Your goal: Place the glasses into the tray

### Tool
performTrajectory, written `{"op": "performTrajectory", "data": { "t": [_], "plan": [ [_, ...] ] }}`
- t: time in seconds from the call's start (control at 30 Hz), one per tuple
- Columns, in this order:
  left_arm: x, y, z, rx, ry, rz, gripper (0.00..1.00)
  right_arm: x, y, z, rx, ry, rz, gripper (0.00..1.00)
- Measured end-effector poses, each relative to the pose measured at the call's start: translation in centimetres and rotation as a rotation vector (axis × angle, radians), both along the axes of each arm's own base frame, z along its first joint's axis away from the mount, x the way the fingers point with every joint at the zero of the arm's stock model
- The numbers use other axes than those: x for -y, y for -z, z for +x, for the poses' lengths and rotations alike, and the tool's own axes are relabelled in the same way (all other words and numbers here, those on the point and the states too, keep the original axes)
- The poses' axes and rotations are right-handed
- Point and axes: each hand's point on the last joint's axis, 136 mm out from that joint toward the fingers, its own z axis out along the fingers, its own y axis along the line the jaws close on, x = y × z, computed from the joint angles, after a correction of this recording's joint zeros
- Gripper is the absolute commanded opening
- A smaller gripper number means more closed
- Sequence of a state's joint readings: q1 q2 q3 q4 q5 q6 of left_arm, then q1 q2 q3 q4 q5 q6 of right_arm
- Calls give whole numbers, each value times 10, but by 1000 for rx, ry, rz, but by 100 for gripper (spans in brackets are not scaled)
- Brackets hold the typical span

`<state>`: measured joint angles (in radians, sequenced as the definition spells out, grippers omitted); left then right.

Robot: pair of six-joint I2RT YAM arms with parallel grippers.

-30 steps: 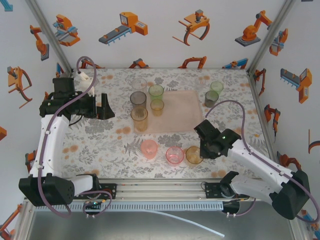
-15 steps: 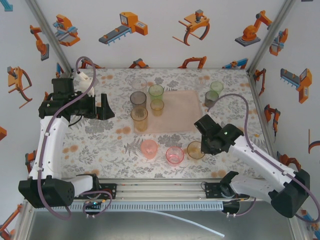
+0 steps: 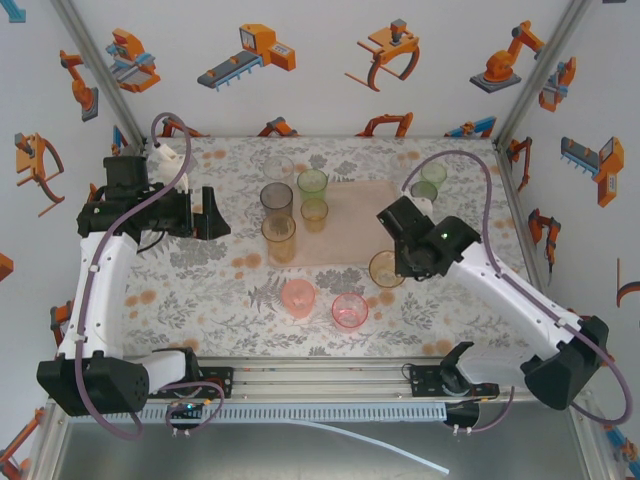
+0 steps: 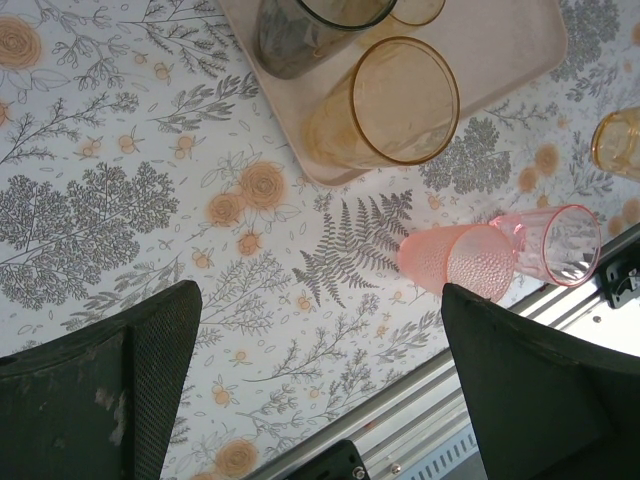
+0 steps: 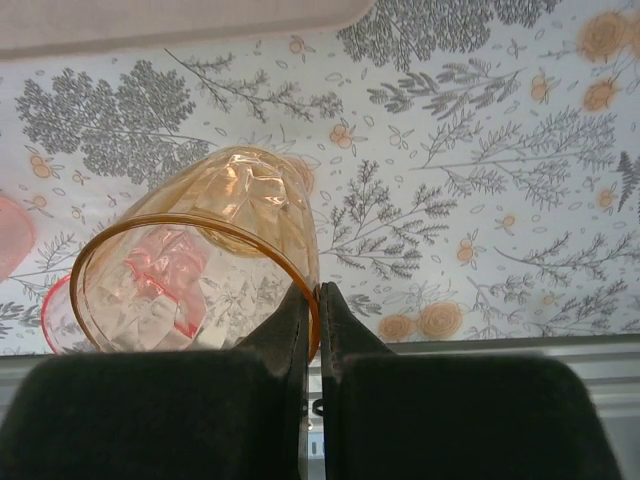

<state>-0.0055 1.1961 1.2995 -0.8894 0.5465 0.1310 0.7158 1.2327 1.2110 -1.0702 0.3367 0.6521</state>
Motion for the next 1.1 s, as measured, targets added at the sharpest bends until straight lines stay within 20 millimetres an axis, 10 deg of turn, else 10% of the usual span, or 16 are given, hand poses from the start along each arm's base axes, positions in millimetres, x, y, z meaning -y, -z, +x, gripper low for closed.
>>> {"op": "performTrajectory", "data": {
  "t": [0.63, 1.1],
  "plan": [
    [-6, 2, 2, 1, -25, 28, 97, -104, 10, 105, 34, -185, 44, 5],
    [-17, 1, 4, 7, -65, 36, 97, -149, 56, 131, -27, -237, 126, 5]
  ]
}}
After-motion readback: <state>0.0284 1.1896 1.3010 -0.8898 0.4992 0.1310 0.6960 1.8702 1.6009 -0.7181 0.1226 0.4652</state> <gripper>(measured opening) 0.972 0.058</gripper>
